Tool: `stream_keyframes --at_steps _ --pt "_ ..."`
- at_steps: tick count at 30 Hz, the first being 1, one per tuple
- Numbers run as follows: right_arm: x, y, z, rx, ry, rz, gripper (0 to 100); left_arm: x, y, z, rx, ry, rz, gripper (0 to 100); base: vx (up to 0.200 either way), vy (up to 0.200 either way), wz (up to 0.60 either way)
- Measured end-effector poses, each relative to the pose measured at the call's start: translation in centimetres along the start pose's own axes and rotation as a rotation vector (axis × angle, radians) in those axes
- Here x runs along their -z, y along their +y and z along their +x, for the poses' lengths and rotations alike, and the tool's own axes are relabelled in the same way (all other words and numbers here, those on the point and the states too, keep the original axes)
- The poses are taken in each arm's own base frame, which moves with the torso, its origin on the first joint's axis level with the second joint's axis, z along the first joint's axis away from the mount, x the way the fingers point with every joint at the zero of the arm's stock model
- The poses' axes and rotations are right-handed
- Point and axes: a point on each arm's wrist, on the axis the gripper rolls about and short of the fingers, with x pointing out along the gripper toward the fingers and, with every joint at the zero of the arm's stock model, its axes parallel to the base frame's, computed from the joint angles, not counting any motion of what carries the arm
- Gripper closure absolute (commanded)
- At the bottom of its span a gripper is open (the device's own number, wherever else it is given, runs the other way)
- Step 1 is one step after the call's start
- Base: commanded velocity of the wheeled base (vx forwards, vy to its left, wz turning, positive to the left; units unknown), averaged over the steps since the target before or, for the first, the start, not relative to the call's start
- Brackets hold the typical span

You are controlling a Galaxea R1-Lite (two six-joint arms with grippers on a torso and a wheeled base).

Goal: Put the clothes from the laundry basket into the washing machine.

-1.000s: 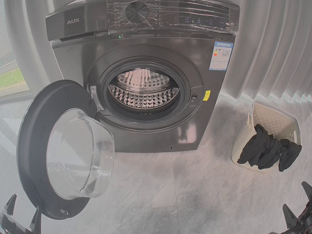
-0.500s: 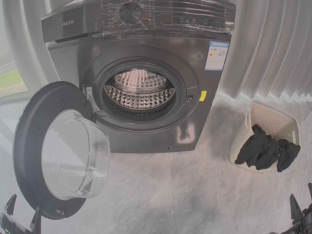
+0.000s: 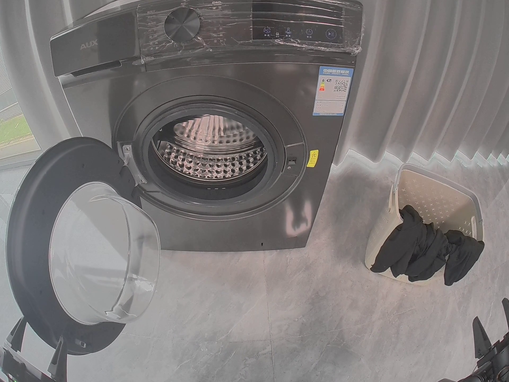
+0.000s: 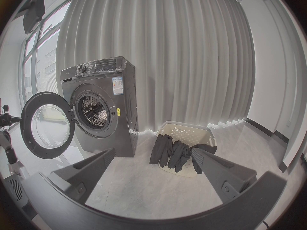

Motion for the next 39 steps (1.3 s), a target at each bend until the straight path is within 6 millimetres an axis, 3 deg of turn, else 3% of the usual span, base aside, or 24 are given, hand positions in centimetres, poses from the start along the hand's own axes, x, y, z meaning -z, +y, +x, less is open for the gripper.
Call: stream_keyframes --at_steps 5,21,31,39 --pt "0.0 0.0 0.0 -0.001 0.0 0.0 0 0.0 0.0 0.0 0.001 0.0 0.0 0 0.0 -0.2 0.0" --pt "0.0 0.0 0.01 -0.002 0.001 0.001 0 0.0 0.0 0.0 0.0 0.0 0.0 0 0.0 0.0 0.0" --pt "0.0 -0.01 0.01 -0.003 0.001 0.001 0 0.0 0.0 0.0 0.0 0.0 0.0 0 0.0 0.0 -0.6" --pt "0.0 -0.01 0.02 -0.002 0.002 0.004 0 0.0 0.0 0.0 0.0 0.0 0.0 0 0.0 0.0 0.0"
